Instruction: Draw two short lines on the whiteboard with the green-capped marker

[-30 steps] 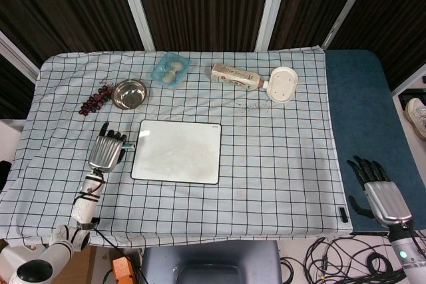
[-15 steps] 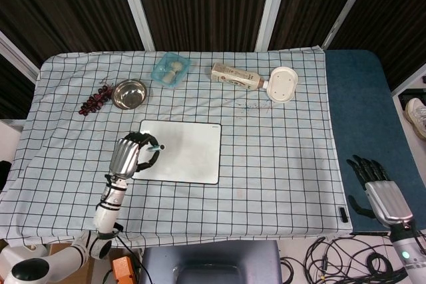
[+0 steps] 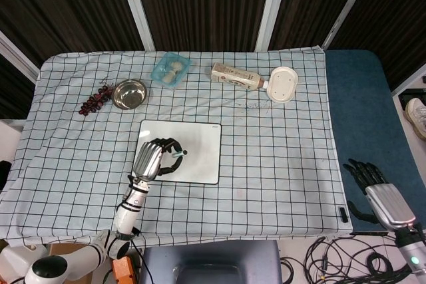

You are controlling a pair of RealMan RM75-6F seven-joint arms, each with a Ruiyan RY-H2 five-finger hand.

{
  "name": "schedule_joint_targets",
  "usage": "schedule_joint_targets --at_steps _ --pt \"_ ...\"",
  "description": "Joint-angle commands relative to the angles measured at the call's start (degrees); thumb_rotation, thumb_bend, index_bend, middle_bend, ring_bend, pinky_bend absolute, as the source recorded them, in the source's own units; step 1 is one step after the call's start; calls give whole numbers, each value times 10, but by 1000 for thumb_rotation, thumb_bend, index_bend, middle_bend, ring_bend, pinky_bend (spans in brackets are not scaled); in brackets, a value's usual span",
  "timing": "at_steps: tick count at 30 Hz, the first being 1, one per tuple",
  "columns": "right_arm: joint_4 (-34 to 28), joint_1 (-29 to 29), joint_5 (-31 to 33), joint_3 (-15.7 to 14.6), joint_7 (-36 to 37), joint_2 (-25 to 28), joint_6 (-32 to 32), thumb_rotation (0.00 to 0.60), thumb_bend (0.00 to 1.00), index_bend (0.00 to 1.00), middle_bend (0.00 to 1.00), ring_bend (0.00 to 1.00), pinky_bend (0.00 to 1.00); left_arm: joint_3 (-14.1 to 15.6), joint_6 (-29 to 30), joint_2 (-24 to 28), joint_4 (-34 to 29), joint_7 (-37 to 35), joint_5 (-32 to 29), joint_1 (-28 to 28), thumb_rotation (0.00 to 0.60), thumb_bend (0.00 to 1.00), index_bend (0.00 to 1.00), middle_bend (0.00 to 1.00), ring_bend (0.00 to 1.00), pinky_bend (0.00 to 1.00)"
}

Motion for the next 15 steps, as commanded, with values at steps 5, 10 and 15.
schedule_joint_targets --at_steps 5,10,15 --pt "7 3 -46 -16 61 17 22 600 334 0 0 0 11 6 2 -25 59 -81 11 -5 600 563 760 746 563 579" --pt "42 -2 -97 -20 100 5 79 600 326 0 0 0 11 8 -23 -32 82 -129 3 -3 600 563 760 746 562 578" --pt "60 6 -143 -41 170 13 105 600 297 0 0 0 11 21 -21 -40 121 -131 13 -2 600 562 759 746 562 578"
